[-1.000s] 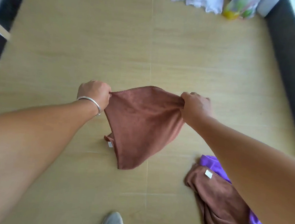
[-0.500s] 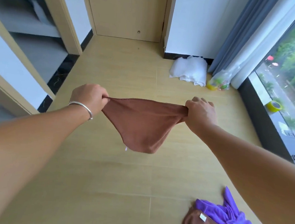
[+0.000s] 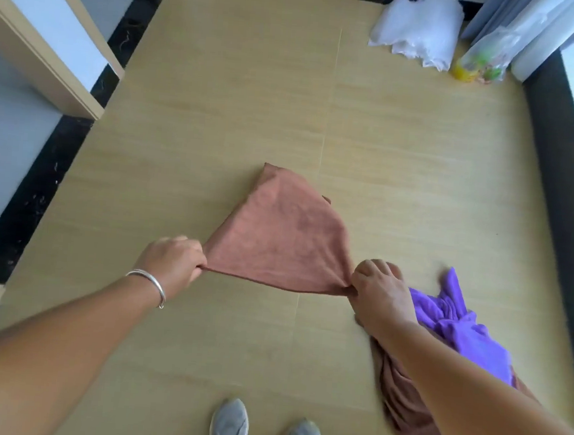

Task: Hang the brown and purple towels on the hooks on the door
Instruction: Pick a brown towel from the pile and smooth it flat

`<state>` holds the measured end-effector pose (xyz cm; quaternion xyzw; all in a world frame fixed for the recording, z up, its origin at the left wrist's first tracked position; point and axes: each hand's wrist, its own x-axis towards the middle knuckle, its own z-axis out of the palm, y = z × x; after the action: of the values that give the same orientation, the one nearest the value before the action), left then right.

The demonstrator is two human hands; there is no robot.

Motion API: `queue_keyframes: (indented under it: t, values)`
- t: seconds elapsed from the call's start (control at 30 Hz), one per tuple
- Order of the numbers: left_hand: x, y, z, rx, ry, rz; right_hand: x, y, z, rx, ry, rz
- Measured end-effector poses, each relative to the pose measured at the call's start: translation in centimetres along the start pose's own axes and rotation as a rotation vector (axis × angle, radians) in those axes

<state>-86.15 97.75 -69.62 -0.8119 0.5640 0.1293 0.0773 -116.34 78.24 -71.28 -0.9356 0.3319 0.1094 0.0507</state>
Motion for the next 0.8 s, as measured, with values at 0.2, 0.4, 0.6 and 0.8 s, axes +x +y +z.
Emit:
queue_keyframes:
  t: [0.2,0.4,0.6,0.8]
  values:
    - [-6.7,1.9,11.8,-0.111,-0.238,-0.026,-8.9,-2.5,11.7,0.117,-0.13,-0.077]
    - [-8.2,2.2,19.0,-0.182,-0.295,0.058,-11.3,-4.2,19.4,0.215,-0.161,0.016]
    - [-2.1,1.3,23.2,-0.254,-0.175,-0.057,-4.8,-2.7,23.0,0.226,-0.13,0.201]
    - [11.4,-0.9,28.3,-0.315,-0.084,-0.151,6.0,1.3,28.9,0.215,0.011,0.343]
